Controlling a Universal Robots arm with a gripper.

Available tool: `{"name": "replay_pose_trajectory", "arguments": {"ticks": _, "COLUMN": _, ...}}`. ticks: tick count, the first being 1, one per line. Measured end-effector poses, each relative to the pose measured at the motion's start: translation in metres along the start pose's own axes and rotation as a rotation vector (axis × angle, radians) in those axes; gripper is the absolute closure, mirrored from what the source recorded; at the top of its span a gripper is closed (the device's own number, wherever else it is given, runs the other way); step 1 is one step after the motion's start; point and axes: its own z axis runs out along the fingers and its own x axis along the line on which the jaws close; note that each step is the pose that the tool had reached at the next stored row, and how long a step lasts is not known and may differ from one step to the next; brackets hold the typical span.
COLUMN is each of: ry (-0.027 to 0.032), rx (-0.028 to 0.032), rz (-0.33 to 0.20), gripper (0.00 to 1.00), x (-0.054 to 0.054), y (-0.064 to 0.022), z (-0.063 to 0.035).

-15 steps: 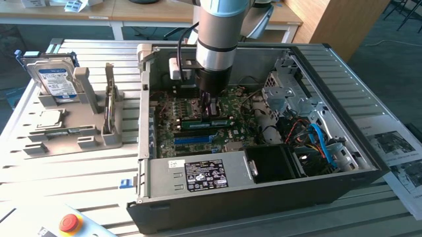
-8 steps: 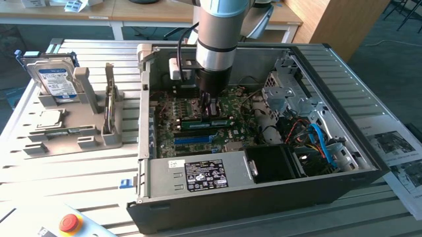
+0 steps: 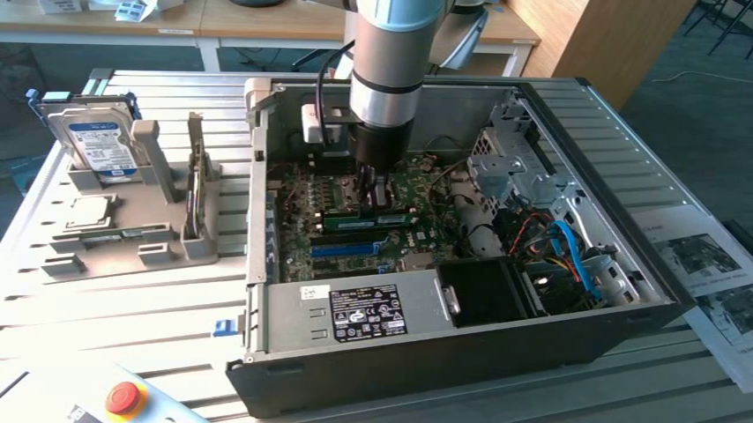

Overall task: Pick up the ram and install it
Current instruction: 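Press down the ram until it locks into place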

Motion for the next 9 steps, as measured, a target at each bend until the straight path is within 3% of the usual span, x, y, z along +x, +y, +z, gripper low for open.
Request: {"name": "replay_pose_trajectory", "arguments": {"ticks": 9, "ry": 0.0000, "rx": 0.0000, "rz": 0.000, "gripper": 0.90, "x": 0.0000, "y": 0.0000, "z": 0.0004}}
